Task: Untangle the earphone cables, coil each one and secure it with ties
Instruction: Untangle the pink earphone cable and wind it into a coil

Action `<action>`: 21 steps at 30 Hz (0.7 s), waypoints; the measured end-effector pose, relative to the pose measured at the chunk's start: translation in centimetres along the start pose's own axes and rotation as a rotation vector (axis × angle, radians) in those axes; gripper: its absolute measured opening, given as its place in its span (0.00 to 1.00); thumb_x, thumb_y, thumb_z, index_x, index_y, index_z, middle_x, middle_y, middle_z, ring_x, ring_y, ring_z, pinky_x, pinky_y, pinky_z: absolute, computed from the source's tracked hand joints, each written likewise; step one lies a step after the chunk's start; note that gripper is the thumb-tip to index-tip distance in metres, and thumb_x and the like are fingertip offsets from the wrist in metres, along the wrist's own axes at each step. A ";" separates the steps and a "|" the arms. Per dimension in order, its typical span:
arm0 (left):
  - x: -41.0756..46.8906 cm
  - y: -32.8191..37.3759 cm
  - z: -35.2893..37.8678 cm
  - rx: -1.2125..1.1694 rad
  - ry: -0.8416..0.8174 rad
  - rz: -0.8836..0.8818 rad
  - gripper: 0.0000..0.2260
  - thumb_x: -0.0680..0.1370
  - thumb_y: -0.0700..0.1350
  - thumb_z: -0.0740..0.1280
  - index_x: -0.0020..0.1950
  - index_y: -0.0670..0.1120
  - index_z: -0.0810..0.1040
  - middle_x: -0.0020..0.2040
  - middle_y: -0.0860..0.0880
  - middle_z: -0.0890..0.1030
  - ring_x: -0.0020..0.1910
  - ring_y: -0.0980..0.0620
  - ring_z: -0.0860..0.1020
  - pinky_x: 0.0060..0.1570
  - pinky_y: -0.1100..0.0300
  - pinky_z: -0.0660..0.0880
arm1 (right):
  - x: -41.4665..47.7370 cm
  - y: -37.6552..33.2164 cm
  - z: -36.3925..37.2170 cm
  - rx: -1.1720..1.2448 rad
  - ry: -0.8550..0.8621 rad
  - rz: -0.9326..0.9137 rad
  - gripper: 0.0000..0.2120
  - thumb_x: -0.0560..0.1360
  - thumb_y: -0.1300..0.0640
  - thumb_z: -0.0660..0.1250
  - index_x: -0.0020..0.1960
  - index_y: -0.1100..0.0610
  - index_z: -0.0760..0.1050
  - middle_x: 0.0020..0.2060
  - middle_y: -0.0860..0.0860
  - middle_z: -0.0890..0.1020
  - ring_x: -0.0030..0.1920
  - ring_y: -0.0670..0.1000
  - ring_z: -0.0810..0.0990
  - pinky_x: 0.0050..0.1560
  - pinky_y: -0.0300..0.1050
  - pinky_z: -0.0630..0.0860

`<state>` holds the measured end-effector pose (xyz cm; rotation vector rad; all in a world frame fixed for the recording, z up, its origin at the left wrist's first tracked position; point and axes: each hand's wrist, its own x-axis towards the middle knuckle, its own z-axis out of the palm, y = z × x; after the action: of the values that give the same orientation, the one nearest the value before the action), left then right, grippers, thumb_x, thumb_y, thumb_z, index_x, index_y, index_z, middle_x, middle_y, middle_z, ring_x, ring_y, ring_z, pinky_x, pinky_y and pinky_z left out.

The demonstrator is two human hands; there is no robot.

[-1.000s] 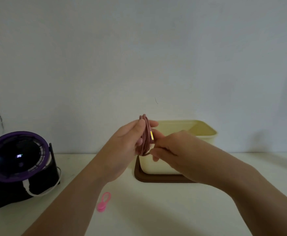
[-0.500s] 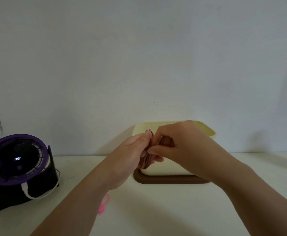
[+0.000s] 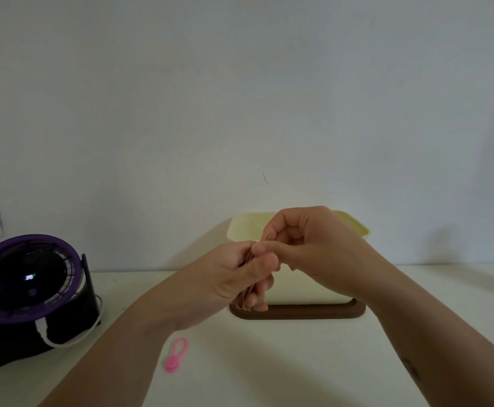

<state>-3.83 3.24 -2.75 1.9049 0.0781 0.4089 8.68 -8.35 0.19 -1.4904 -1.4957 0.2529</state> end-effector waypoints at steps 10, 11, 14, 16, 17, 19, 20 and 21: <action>-0.1 0.4 -0.7 -0.586 -0.114 0.082 0.13 0.73 0.48 0.72 0.46 0.43 0.71 0.31 0.52 0.71 0.26 0.58 0.69 0.37 0.61 0.75 | 0.1 0.6 -1.5 0.349 -0.077 0.073 0.18 0.69 0.45 0.71 0.55 0.52 0.79 0.42 0.47 0.81 0.42 0.44 0.78 0.47 0.40 0.77; -0.1 0.3 -1.1 -0.662 -0.147 0.088 0.11 0.73 0.48 0.71 0.46 0.43 0.72 0.32 0.52 0.72 0.27 0.58 0.70 0.38 0.61 0.75 | 0.1 0.7 -1.6 0.405 -0.137 0.088 0.18 0.69 0.47 0.70 0.57 0.52 0.78 0.45 0.48 0.80 0.43 0.44 0.78 0.46 0.40 0.77; 0.2 0.3 -1.4 -0.830 -0.274 0.090 0.07 0.81 0.44 0.61 0.51 0.41 0.75 0.36 0.48 0.76 0.32 0.55 0.76 0.45 0.59 0.76 | 0.1 0.8 -1.8 0.458 -0.184 0.099 0.19 0.68 0.52 0.69 0.58 0.53 0.78 0.43 0.46 0.79 0.39 0.44 0.74 0.40 0.37 0.73; 0.1 0.4 -1.0 -0.880 -0.266 0.100 0.10 0.83 0.42 0.54 0.54 0.38 0.73 0.39 0.45 0.77 0.36 0.52 0.77 0.49 0.55 0.76 | 0.1 0.9 -1.6 0.459 -0.204 0.110 0.18 0.70 0.53 0.71 0.59 0.55 0.78 0.37 0.43 0.78 0.36 0.44 0.71 0.36 0.35 0.70; 0.0 0.5 -0.8 -0.877 -0.260 0.111 0.11 0.83 0.42 0.53 0.55 0.38 0.72 0.40 0.45 0.77 0.37 0.51 0.78 0.50 0.54 0.75 | 0.1 0.9 -1.5 0.479 -0.235 0.116 0.16 0.70 0.55 0.71 0.58 0.56 0.78 0.35 0.44 0.77 0.34 0.44 0.69 0.34 0.34 0.69; 0.0 0.5 -0.5 -0.880 -0.299 0.136 0.11 0.83 0.43 0.53 0.55 0.38 0.71 0.41 0.45 0.77 0.38 0.51 0.78 0.51 0.54 0.75 | 0.0 0.8 -1.2 0.528 -0.296 0.113 0.09 0.70 0.57 0.70 0.51 0.55 0.80 0.32 0.47 0.74 0.32 0.44 0.68 0.33 0.34 0.67; 0.0 0.4 -0.6 -0.881 -0.318 0.141 0.11 0.83 0.42 0.53 0.55 0.38 0.71 0.41 0.45 0.77 0.38 0.51 0.78 0.52 0.54 0.75 | 0.0 0.7 -1.1 0.531 -0.297 0.107 0.06 0.70 0.58 0.71 0.47 0.55 0.80 0.31 0.48 0.73 0.31 0.44 0.68 0.33 0.34 0.67; 0.0 0.4 -0.6 -0.872 -0.316 0.139 0.10 0.83 0.42 0.53 0.55 0.38 0.71 0.41 0.45 0.77 0.38 0.51 0.78 0.52 0.53 0.75 | 0.0 0.6 -1.1 0.522 -0.279 0.106 0.04 0.69 0.58 0.72 0.44 0.56 0.80 0.30 0.49 0.73 0.30 0.44 0.69 0.32 0.34 0.68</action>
<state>-4.10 3.60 -2.22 1.0889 -0.3876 0.1765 9.92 -8.76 0.29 -1.1400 -1.4194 0.8751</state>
